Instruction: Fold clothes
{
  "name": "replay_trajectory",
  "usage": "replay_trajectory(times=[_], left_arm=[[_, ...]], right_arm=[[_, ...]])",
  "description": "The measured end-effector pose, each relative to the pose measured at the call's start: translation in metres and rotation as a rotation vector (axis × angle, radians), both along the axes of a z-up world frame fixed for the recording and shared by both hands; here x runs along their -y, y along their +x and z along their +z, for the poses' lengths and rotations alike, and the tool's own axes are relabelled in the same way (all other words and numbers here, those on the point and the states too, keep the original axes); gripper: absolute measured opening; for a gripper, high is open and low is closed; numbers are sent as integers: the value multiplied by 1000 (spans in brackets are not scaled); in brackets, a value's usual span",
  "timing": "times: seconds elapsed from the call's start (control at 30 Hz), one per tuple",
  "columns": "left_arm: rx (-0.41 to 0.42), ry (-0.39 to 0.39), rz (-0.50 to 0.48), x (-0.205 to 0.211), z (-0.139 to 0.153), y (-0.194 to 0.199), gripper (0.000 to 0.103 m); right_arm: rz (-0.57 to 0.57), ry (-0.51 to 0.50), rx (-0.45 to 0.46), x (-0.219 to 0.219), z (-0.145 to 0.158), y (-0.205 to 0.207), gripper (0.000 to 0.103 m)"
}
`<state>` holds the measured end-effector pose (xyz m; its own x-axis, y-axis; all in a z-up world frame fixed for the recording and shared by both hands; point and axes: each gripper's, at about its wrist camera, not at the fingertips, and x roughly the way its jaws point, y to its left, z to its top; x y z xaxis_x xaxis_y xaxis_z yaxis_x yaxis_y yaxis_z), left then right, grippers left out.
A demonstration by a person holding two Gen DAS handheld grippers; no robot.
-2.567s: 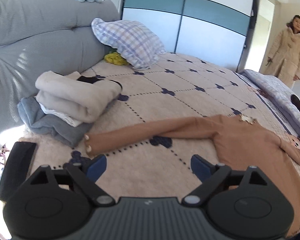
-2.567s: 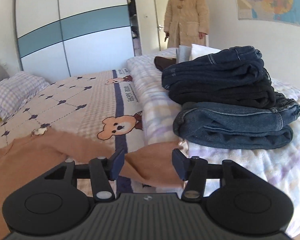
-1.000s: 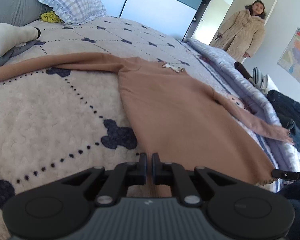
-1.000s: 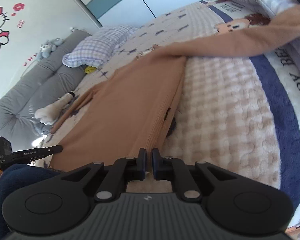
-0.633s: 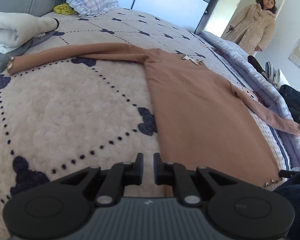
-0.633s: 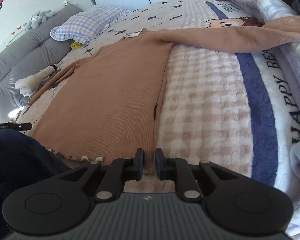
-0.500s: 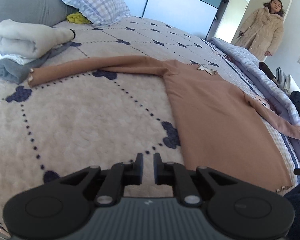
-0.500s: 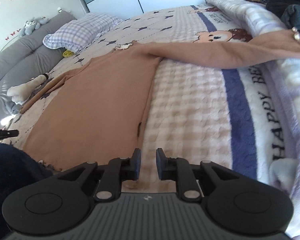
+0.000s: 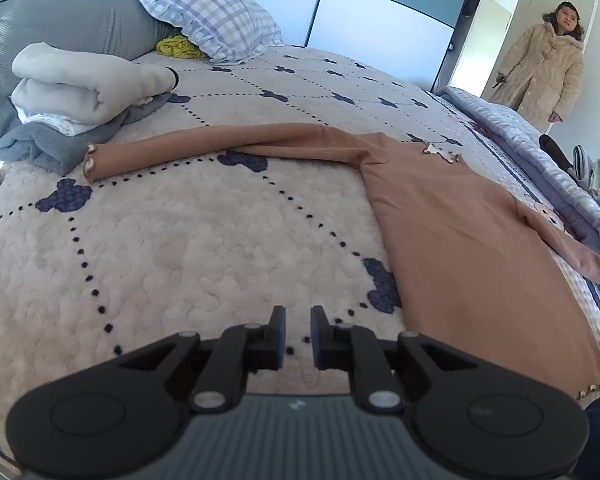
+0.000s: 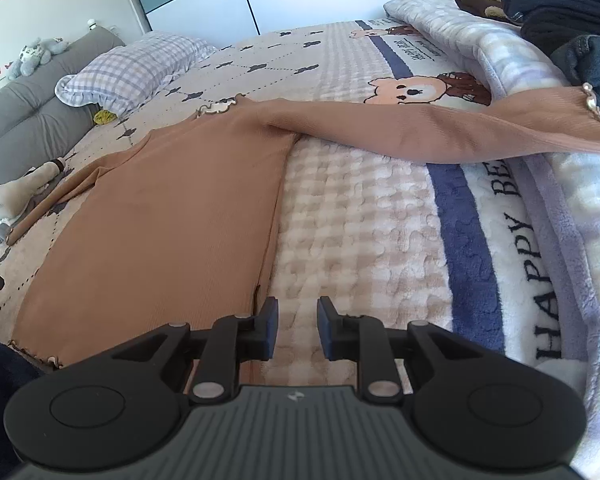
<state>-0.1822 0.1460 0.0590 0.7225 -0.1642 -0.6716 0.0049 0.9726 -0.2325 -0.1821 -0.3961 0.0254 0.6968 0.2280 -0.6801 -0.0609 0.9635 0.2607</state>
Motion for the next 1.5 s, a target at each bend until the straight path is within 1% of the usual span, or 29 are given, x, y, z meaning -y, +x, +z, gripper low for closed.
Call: replay_trajectory(times=[0.2, 0.37, 0.47, 0.6, 0.67, 0.73, 0.77, 0.83, 0.9, 0.97, 1.0, 1.03, 1.07, 1.13, 1.23, 1.27, 1.33, 1.37, 1.4, 1.43, 1.47, 1.5], left_arm=[[2, -10, 29, -16, -3, 0, 13], [8, -22, 28, -18, 0, 5, 14], [20, -8, 15, -12, 4, 17, 15], [29, 5, -28, 6, 10, 48, 16], [40, 16, -59, 19, 14, 66, 22], [54, 31, -100, 34, 21, 90, 37], [66, 40, -118, 40, 26, 102, 41], [89, 65, -146, 53, 35, 129, 56], [107, 108, -161, 67, 43, 160, 58], [127, 145, -197, 84, 48, 194, 64], [133, 150, -210, 92, 49, 213, 73], [129, 149, -218, 99, 47, 233, 76], [122, 147, -224, 106, 45, 252, 76], [82, 139, -240, 120, 35, 291, 76], [8, 179, -243, 137, 12, 338, 76], [-29, 181, -240, 139, 3, 352, 76], [-90, 152, -228, 138, -15, 367, 75], [-86, 143, -229, 139, -21, 369, 74], [-60, 157, -251, 143, -22, 365, 66], [-30, 178, -278, 148, -23, 361, 49], [-9, 184, -302, 151, -22, 358, 39], [4, 182, -312, 155, -22, 355, 21]], right_arm=[[2, -23, -14, -11, -5, 12, 24], [25, -64, -22, -24, -8, 20, 24], [33, -78, -18, -24, -7, 26, 24], [56, -102, -21, -22, -13, 42, 24], [77, -119, -13, -22, -12, 55, 24], [89, -121, 3, -21, -7, 73, 24], [92, -119, 12, -19, -4, 84, 24], [109, -129, 33, -20, 4, 111, 24], [126, -158, 62, -23, 13, 142, 25], [144, -153, 95, -25, 22, 178, 28], [152, -147, 111, -26, 27, 196, 32], [160, -135, 119, -27, 30, 216, 36], [167, -125, 116, -29, 31, 237, 38], [177, -130, 92, -34, 31, 279, 39], [195, -124, 26, -40, 24, 331, 39], [210, -107, -5, -41, 18, 347, 39], [242, -79, -66, -42, 4, 368, 39], [253, -88, -84, -44, -4, 374, 39], [273, -109, -71, -48, -8, 373, 39], [297, -135, -48, -52, -11, 370, 37], [322, -159, -26, -57, -11, 366, 33], [349, -183, -4, -61, -10, 361, 21]])
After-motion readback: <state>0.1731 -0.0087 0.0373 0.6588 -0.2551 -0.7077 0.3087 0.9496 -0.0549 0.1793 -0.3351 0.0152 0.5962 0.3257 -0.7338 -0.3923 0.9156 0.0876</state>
